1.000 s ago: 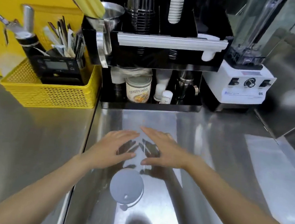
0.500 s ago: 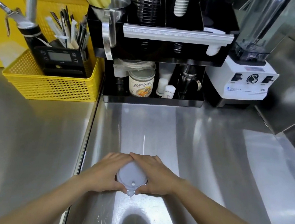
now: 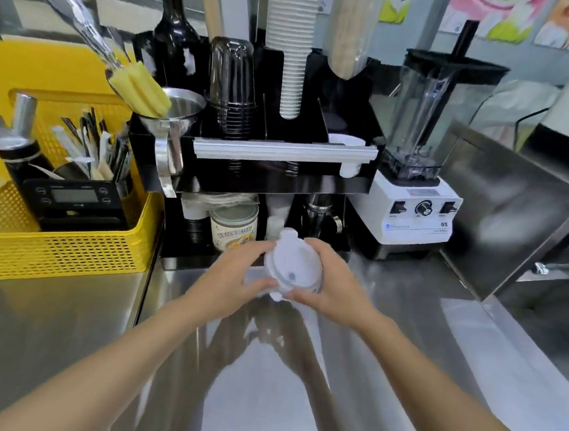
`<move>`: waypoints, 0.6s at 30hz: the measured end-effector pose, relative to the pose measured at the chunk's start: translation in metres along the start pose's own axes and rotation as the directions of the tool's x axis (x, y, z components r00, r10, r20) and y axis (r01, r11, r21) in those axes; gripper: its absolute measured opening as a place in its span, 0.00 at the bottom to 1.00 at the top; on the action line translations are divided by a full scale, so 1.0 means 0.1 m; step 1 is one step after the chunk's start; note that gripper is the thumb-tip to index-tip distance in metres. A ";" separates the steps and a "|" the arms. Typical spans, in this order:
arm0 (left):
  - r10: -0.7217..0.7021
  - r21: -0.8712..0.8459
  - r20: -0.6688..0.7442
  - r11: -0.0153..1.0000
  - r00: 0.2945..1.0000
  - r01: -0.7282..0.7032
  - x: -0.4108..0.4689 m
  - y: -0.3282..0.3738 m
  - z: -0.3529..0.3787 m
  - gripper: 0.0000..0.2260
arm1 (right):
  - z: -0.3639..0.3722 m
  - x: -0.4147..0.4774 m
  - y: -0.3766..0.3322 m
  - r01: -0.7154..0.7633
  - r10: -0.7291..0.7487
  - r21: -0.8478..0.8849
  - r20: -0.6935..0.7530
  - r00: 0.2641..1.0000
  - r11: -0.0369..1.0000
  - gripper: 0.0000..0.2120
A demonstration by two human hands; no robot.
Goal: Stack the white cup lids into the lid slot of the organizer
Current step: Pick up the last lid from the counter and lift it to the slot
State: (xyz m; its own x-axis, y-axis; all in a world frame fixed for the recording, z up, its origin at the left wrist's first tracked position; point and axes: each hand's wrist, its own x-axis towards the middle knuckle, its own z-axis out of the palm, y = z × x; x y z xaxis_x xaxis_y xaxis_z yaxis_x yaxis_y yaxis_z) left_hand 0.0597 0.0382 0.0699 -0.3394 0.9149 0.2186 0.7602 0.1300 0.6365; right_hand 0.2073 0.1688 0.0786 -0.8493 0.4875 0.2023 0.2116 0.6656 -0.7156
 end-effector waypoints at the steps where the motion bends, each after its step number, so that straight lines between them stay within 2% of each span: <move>1: 0.045 0.022 -0.037 0.999 0.998 -0.044 0.14 0.08 -0.05 0.25 | -0.10 0.08 -0.02 0.014 -0.015 -0.015 -0.057 0.998 1.000 0.38; 4: 0.159 0.080 -0.116 0.985 0.980 -0.150 0.54 0.31 -0.23 0.24 | -0.42 0.31 -0.08 0.053 -0.070 -0.096 -0.193 0.979 0.994 0.36; 8: 0.281 0.136 -0.178 0.956 0.943 -0.260 1.07 0.57 -0.46 0.23 | -0.88 0.69 -0.19 0.136 -0.199 -0.225 -0.291 0.936 0.965 0.28; 14: 0.388 0.275 -0.214 0.904 0.896 -0.326 1.79 0.75 -0.66 0.20 | -1.48 1.32 -0.24 0.130 -0.235 -0.352 -0.276 0.932 0.927 0.26; 18: 0.336 0.341 -0.192 0.904 0.922 -0.259 2.19 0.76 -0.72 0.17 | -1.69 1.66 -0.20 0.016 -0.124 -0.422 -0.228 0.966 0.906 0.27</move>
State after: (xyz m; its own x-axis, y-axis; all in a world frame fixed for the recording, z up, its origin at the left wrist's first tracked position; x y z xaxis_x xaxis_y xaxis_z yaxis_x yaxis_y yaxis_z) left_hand 0.0035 0.2210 0.2195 -0.1636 0.8138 0.5577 0.9638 0.0111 0.2664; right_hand 0.1439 0.3320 0.2400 -0.7364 0.5173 0.4360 0.3820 0.8499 -0.3631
